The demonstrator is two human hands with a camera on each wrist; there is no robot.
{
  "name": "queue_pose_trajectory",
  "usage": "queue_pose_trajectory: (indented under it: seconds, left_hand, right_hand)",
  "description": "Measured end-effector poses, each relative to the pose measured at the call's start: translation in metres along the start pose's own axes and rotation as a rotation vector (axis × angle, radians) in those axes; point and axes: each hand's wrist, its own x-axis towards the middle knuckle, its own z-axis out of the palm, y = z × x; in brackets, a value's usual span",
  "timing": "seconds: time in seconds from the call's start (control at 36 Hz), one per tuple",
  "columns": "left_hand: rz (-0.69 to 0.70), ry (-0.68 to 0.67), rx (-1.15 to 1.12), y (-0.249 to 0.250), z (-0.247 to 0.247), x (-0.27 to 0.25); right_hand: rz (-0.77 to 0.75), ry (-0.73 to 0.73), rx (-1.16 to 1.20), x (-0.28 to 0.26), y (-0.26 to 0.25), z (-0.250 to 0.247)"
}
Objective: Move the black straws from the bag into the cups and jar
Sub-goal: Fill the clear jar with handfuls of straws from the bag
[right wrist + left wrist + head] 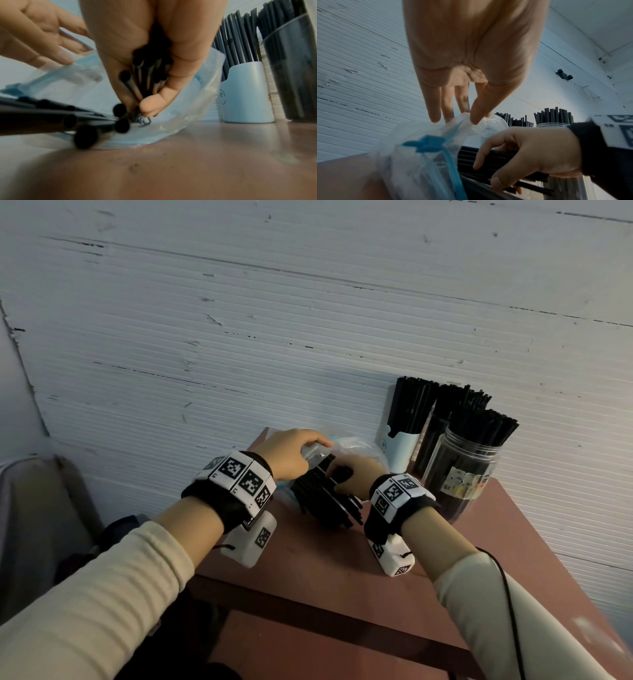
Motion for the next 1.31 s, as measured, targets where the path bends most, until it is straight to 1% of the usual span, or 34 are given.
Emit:
queue_pose_trajectory:
  seconds: [0.22, 0.31, 0.39, 0.44, 0.53, 0.56, 0.58, 0.64, 0.69, 0.75, 0.78, 0.86, 0.92, 0.97, 1.06, 1.14, 1.17, 1.19, 1.25, 1.31]
  left_hand:
    - [0.007, -0.007, 0.000, -0.003, 0.005, -0.002]
    - [0.019, -0.005, -0.005, -0.006, 0.007, -0.002]
    - [0.043, 0.005, -0.003, -0.006, 0.010, -0.002]
    - [0.058, 0.053, 0.042, -0.005, 0.014, 0.000]
    - [0.152, 0.202, 0.099, 0.004, 0.020, -0.001]
    - [0.190, 0.219, 0.105, 0.011, 0.022, -0.003]
    - [0.234, 0.205, 0.107, 0.019, 0.025, -0.005]
    - [0.356, 0.135, 0.128, 0.036, 0.033, -0.007]
    - [0.454, 0.068, 0.227, 0.049, 0.047, -0.005]
    - [0.475, 0.005, 0.290, 0.061, 0.061, -0.001]
    - [0.479, -0.006, 0.306, 0.066, 0.069, 0.001]
    - [0.533, 0.100, 0.334, 0.078, 0.088, 0.004]
    - [0.516, 0.147, 0.243, 0.085, 0.094, 0.006]
    - [0.466, 0.139, 0.160, 0.094, 0.097, 0.007]
    - [0.342, 0.118, -0.043, 0.106, 0.098, 0.006]
    - [0.281, 0.115, -0.248, 0.117, 0.103, 0.006]
    - [0.268, 0.112, -0.321, 0.120, 0.106, 0.007]
    - [0.255, 0.098, -0.392, 0.124, 0.108, 0.006]
    - [0.215, 0.056, -0.505, 0.128, 0.112, 0.004]
    - [0.159, -0.026, -0.594, 0.129, 0.116, 0.002]
  right_hand:
    - [0.007, 0.045, 0.028, -0.009, 0.002, -0.008]
    - [-0.022, 0.023, 0.087, -0.020, 0.005, -0.017]
    - [-0.046, -0.006, 0.086, -0.038, 0.008, -0.030]
    - [-0.056, -0.028, 0.076, -0.051, 0.010, -0.040]
    - [-0.072, -0.056, 0.063, -0.074, 0.012, -0.056]
    - [-0.080, -0.062, 0.051, -0.082, 0.013, -0.060]
    - [-0.087, -0.066, 0.040, -0.089, 0.014, -0.064]
    - [-0.094, -0.075, 0.025, -0.102, 0.016, -0.071]
    - [-0.115, -0.083, 0.013, -0.114, 0.017, -0.075]
    - [-0.148, -0.084, 0.010, -0.125, 0.017, -0.080]
    - [-0.165, -0.082, 0.021, -0.130, 0.018, -0.083]
    - [-0.179, -0.063, 0.067, -0.146, 0.023, -0.093]
    - [-0.174, -0.018, 0.112, -0.156, 0.028, -0.100]
    - [-0.169, 0.066, 0.162, -0.166, 0.033, -0.109]
    - [-0.192, 0.286, 0.217, -0.176, 0.036, -0.123]
    - [-0.260, 0.518, 0.327, -0.176, 0.034, -0.129]
    - [-0.270, 0.573, 0.346, -0.175, 0.032, -0.129]
    - [-0.277, 0.608, 0.355, -0.172, 0.030, -0.128]
    - [-0.288, 0.620, 0.320, -0.166, 0.025, -0.123]
    - [-0.276, 0.562, 0.236, -0.161, 0.025, -0.117]
